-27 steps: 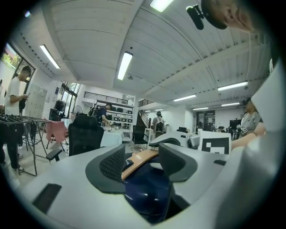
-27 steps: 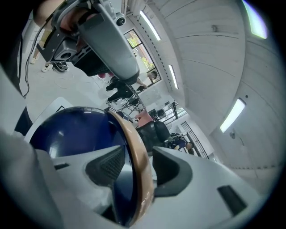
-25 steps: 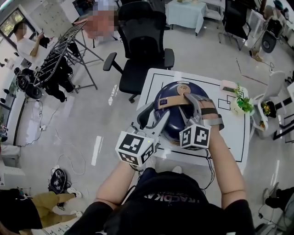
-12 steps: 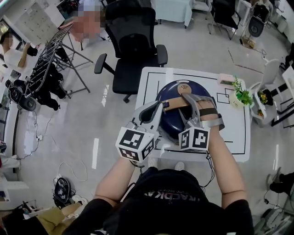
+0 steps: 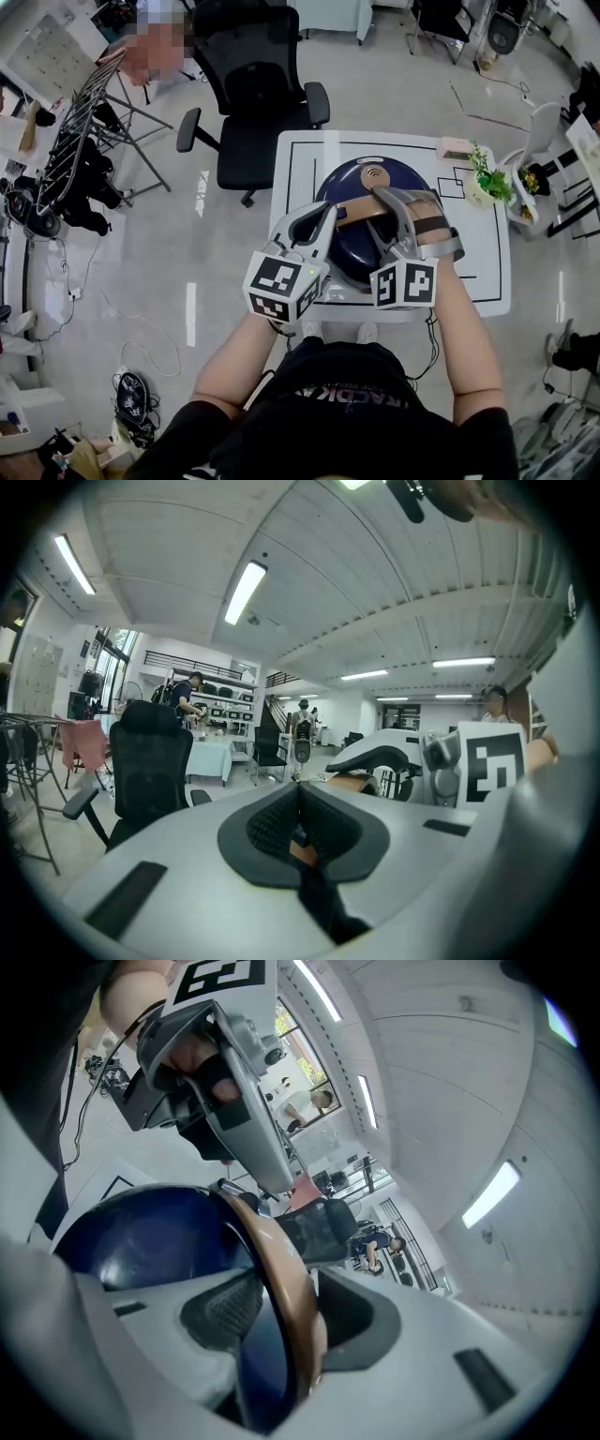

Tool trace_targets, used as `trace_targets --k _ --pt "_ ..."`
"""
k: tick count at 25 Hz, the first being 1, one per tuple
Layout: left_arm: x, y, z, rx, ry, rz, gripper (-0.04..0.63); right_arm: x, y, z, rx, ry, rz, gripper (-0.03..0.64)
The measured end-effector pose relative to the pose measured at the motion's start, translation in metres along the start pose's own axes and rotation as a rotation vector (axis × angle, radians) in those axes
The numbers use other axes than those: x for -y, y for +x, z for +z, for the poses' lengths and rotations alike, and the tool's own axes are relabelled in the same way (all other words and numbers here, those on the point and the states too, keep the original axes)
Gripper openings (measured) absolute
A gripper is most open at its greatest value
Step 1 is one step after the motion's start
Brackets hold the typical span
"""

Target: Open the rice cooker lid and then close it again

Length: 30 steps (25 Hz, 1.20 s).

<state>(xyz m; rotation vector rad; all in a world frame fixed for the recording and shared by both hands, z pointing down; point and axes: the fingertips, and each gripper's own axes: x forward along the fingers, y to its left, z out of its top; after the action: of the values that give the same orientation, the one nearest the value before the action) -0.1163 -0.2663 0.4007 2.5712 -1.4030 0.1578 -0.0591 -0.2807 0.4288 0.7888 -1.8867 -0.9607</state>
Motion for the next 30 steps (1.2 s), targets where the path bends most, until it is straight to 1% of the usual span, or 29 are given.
trace_targets --k 5,11,16,20,30 --pt "0.0002 0.0057 -0.0066 -0.026 0.021 -0.026 0.003 -0.0003 0.0002 -0.0008 -0.016 0.004 -0.003 0.184" --pt "-0.0004 0.0090 -0.0071 -0.011 0.037 -0.042 0.003 -0.0006 0.0004 -0.0022 -0.033 0.003 -0.004 0.183" --pt "-0.0008 0.0078 -0.0073 0.004 0.021 -0.051 0.002 -0.0005 0.0004 -0.0016 -0.047 0.003 -0.007 0.181" --pt "-0.0009 0.0077 -0.0077 0.000 0.011 -0.075 0.002 -0.0006 0.0010 -0.0014 -0.061 0.000 -0.010 0.179" --pt "-0.0005 0.0082 -0.0076 -0.005 0.004 -0.091 0.002 -0.0002 0.0012 -0.0023 -0.076 0.004 -0.017 0.179"
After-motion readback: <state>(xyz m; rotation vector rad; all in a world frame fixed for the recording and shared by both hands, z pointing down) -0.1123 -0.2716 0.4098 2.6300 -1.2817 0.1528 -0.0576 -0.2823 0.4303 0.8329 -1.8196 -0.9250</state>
